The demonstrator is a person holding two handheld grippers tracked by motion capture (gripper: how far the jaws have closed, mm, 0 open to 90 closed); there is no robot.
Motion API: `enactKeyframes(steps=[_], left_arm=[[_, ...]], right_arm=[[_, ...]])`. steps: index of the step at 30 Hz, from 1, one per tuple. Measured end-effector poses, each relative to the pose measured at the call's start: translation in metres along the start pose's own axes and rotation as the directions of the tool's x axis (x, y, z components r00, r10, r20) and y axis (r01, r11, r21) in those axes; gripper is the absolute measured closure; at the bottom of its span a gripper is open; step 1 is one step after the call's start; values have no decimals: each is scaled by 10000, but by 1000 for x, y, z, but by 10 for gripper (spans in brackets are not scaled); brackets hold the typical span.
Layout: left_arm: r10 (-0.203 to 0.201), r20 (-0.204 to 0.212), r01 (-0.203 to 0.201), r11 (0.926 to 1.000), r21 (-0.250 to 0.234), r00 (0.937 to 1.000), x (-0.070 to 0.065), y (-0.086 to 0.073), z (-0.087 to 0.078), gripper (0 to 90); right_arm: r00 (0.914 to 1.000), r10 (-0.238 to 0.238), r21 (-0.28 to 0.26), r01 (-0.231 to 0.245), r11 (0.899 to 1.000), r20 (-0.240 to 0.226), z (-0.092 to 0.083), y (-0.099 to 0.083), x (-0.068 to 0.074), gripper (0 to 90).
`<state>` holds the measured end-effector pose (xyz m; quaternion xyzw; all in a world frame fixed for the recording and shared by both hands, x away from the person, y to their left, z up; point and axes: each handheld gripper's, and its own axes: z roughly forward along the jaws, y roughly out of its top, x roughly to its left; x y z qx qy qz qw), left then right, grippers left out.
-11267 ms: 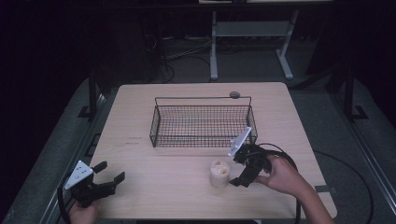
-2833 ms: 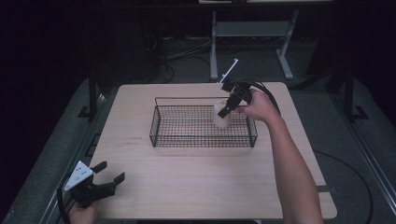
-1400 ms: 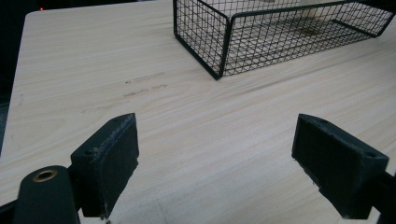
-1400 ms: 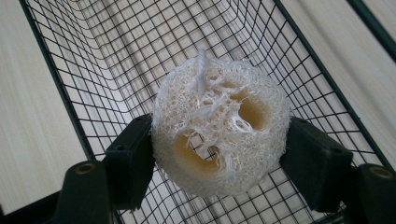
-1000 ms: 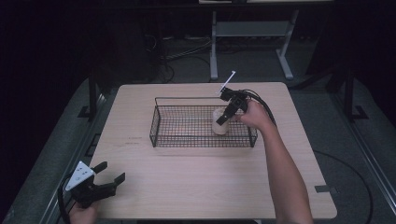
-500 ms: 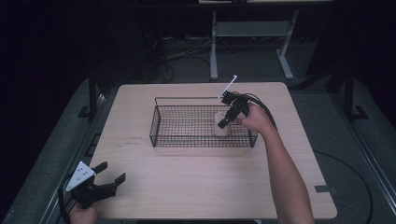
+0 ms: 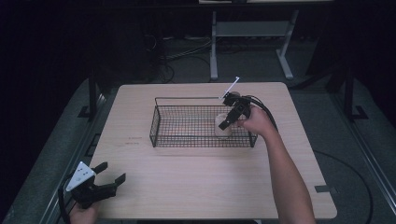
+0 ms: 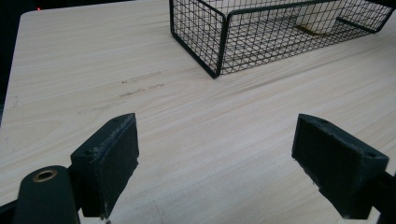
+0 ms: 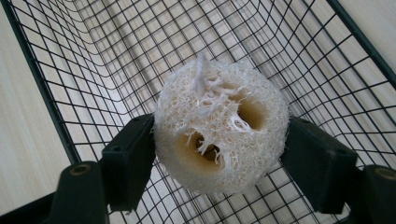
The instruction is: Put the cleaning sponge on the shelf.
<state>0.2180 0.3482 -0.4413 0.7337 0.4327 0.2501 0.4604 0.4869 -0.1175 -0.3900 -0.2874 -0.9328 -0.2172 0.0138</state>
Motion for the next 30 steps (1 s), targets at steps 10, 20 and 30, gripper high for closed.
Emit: enactKeyframes(steps=[10,20,30], left_arm=[[0,-17,0,10000,4,10000,1,0,0,139],[5,35,-5,10000,27,10000,0,0,1,139],[61,71,-61,10000,9,10000,-1,1,0,139]], right_arm=[[10000,23,-95,-22,10000,58,-4,0,2,210],[9998,-171,-607,179,9980,142,-26,-5,10,198],[9996,-282,-1014,280,9945,-8,-45,-16,22,204]])
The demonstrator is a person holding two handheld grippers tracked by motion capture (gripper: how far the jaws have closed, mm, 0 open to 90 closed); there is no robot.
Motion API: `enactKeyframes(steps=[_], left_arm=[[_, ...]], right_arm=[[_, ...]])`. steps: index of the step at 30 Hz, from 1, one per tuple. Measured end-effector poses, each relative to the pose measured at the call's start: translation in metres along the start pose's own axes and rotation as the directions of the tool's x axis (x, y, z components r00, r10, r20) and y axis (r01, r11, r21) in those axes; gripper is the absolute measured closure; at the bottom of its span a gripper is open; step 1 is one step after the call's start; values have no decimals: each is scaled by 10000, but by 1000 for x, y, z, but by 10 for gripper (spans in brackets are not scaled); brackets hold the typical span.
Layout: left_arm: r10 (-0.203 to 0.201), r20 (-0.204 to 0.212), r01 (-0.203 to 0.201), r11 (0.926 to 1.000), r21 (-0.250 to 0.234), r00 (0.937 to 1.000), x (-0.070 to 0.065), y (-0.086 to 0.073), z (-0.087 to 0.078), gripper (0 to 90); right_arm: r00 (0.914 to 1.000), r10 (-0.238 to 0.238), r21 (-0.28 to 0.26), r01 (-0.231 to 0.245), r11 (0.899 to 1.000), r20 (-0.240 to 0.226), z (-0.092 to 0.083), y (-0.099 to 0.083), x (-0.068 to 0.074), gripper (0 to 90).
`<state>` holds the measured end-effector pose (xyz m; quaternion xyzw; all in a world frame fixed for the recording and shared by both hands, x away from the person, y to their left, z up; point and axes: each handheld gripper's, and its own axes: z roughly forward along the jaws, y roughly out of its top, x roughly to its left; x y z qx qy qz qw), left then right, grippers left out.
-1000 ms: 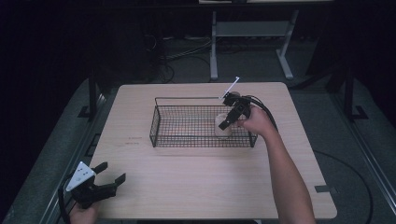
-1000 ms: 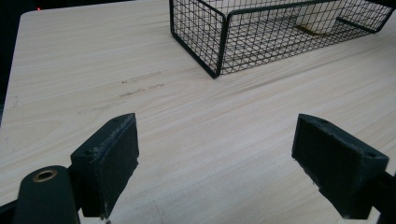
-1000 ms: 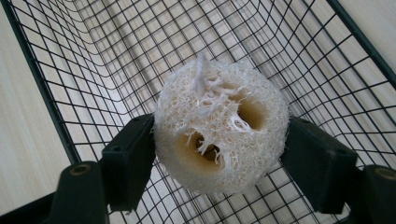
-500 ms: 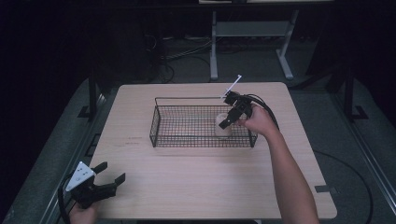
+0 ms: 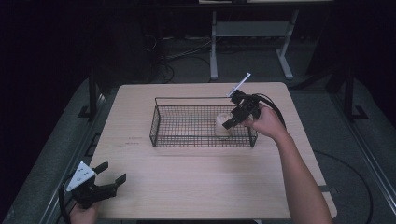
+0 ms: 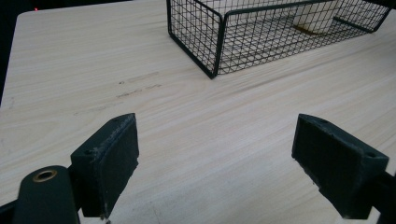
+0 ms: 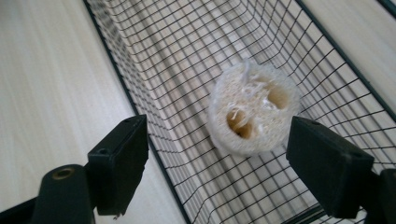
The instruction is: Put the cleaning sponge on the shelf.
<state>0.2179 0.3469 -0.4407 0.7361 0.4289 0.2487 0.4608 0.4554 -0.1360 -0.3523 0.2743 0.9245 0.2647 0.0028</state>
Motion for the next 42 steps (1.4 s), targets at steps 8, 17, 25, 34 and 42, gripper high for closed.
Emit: enactKeyframes(steps=[8,17,25,34,42], left_arm=[[12,-9,-12,10000,13,10000,0,0,0,139],[-10,-7,10,10000,13,10000,0,0,0,139],[30,-21,-30,10000,8,10000,0,0,0,139],[34,-24,-34,10000,3,10000,0,0,0,140],[31,-13,-31,10000,18,10000,-1,0,0,139]], right_arm=[[10000,-64,59,65,10000,-66,-6,-7,7,205],[9995,-240,48,241,9997,-189,-9,-12,17,205],[9986,-399,-48,398,9992,-353,-11,-15,26,204],[9978,-542,11,543,9985,-391,-13,-20,35,201],[9973,-614,155,621,9979,-414,-12,-31,44,197]])
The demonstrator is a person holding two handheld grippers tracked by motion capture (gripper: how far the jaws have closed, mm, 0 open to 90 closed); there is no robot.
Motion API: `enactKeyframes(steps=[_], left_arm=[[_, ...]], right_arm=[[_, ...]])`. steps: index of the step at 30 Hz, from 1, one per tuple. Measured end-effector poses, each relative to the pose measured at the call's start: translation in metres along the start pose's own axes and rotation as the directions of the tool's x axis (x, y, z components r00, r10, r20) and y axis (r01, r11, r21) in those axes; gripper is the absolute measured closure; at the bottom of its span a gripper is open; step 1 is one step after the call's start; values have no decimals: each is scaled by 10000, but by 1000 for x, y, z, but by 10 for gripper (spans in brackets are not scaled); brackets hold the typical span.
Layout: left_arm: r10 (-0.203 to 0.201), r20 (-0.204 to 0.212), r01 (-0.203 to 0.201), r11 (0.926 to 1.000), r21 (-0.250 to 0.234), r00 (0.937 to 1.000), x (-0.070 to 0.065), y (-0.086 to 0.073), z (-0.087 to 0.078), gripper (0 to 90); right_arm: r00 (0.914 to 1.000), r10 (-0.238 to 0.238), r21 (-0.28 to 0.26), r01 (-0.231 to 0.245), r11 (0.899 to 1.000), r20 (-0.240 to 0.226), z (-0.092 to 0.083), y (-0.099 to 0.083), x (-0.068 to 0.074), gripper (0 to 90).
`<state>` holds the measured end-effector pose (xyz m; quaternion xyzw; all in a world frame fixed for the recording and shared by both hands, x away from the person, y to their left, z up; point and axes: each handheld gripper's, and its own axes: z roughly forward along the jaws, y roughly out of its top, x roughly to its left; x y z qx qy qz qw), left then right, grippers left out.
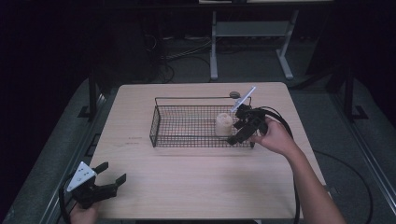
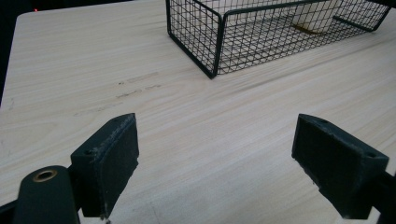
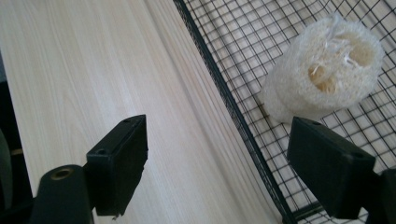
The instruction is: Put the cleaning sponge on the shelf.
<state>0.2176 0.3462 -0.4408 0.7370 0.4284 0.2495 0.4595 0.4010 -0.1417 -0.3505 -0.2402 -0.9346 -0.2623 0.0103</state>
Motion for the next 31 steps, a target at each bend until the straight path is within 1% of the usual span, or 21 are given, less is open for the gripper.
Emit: enactKeyframes(steps=[3,6,8,10,15,18,19,24,31], left_arm=[[17,6,-17,10000,0,10000,0,0,0,139],[-3,2,3,10000,5,10000,0,0,0,139],[-20,4,20,10000,-2,10000,-1,0,1,139],[2,10,-2,10000,7,10000,-1,0,0,139],[10,11,-10,10000,16,10000,-1,0,0,139],[32,13,-32,10000,10,10000,-1,0,0,140],[40,15,-40,10000,19,10000,-1,0,0,140],[54,34,-54,10000,28,10000,-1,0,1,139],[94,84,-95,9999,50,9999,-3,0,2,140]], right_arm=[[10000,37,-37,-38,10000,-59,0,-6,3,198],[10000,29,-22,-29,10000,-19,-1,-11,5,198],[10000,29,94,-30,10000,47,-1,-14,6,196],[10000,65,-25,-65,10000,-60,-3,-17,8,198],[9999,103,-8,-103,9999,-9,-3,-25,11,198],[9999,79,68,-80,9999,72,-3,-29,13,197],[9999,106,-11,-106,9999,-30,-3,-31,13,197],[9999,134,100,-134,9999,12,-2,-41,18,197],[9999,154,66,-154,9999,1,0,-51,24,194]])
